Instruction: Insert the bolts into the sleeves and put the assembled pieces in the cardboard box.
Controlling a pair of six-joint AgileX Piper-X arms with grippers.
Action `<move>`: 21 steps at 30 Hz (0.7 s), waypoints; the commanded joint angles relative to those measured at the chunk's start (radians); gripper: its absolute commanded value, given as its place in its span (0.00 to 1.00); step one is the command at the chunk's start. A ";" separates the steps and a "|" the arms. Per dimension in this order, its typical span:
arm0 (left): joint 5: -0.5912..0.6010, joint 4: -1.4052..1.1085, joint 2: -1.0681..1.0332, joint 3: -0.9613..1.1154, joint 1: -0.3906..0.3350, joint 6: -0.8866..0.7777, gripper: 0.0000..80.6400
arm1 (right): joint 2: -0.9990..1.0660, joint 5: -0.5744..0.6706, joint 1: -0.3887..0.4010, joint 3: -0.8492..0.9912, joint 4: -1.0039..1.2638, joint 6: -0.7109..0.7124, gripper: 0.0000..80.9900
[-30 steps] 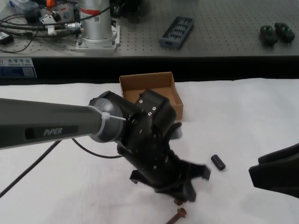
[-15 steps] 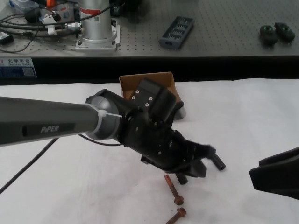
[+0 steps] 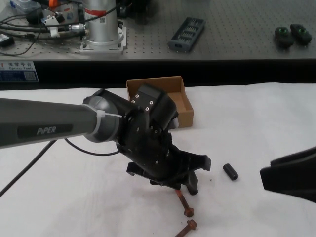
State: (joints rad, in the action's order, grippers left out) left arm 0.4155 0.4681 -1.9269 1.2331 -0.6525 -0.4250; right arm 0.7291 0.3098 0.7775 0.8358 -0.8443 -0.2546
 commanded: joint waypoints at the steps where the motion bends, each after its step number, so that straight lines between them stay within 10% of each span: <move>1: -0.031 -0.008 0.018 0.015 0.001 -0.126 0.36 | -0.008 0.014 0.001 0.005 0.038 -0.034 0.29; 21: -0.121 -0.005 0.018 0.024 -0.019 -0.283 0.36 | -0.008 0.014 0.001 0.005 0.044 -0.044 0.29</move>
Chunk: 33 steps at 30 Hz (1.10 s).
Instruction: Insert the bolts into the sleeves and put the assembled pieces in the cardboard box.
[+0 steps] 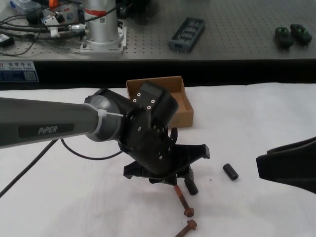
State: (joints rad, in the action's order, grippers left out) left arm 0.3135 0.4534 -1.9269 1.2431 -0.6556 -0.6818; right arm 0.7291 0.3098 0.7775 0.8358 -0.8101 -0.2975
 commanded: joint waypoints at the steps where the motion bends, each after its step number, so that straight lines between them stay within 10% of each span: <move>1: -0.031 0.009 0.018 0.014 -0.021 -0.025 0.36 | -0.008 0.014 0.001 0.005 0.010 -0.001 0.29; 33: -0.149 0.310 -0.106 0.260 -0.051 -0.159 0.36 | -0.008 0.014 0.001 0.005 0.004 -0.001 0.29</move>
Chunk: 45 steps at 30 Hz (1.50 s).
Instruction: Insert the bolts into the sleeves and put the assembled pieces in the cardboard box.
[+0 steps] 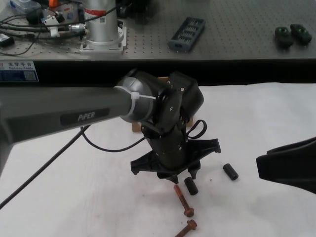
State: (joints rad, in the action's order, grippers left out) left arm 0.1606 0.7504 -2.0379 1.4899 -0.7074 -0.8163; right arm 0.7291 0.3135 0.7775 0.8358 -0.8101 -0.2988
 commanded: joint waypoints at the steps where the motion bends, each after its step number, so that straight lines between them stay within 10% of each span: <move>1: 0.009 0.013 0.005 0.013 0.001 -0.030 0.36 | -0.008 0.010 0.001 0.005 0.002 0.000 0.29; 45: -0.022 -0.026 -0.047 0.015 -0.037 -0.113 0.36 | -0.139 -0.080 0.001 0.008 -0.134 0.000 0.29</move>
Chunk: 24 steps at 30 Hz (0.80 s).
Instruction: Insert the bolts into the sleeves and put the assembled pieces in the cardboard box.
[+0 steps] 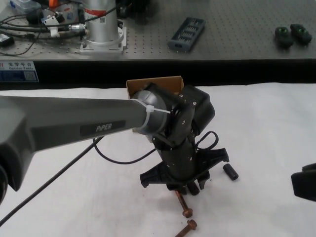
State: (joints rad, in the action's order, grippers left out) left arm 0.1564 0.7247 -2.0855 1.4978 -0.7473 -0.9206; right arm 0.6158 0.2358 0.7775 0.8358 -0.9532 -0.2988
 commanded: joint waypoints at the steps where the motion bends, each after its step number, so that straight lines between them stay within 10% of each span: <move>1: -0.018 0.002 0.001 0.007 0.003 -0.008 0.36 | -0.037 -0.002 0.001 0.008 0.014 0.000 0.29; 18: 0.029 0.041 -0.038 0.005 0.003 -0.008 0.36 | -0.108 -0.025 0.001 0.008 0.077 -0.049 0.29; 24: 0.030 0.041 -0.041 0.005 0.003 0.008 0.19 | -0.108 -0.045 0.001 0.008 0.077 -0.049 0.29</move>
State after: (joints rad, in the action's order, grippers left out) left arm 0.1818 0.7503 -2.0975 1.5043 -0.7414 -0.9206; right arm 0.5149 0.1910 0.7775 0.8369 -0.8857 -0.3433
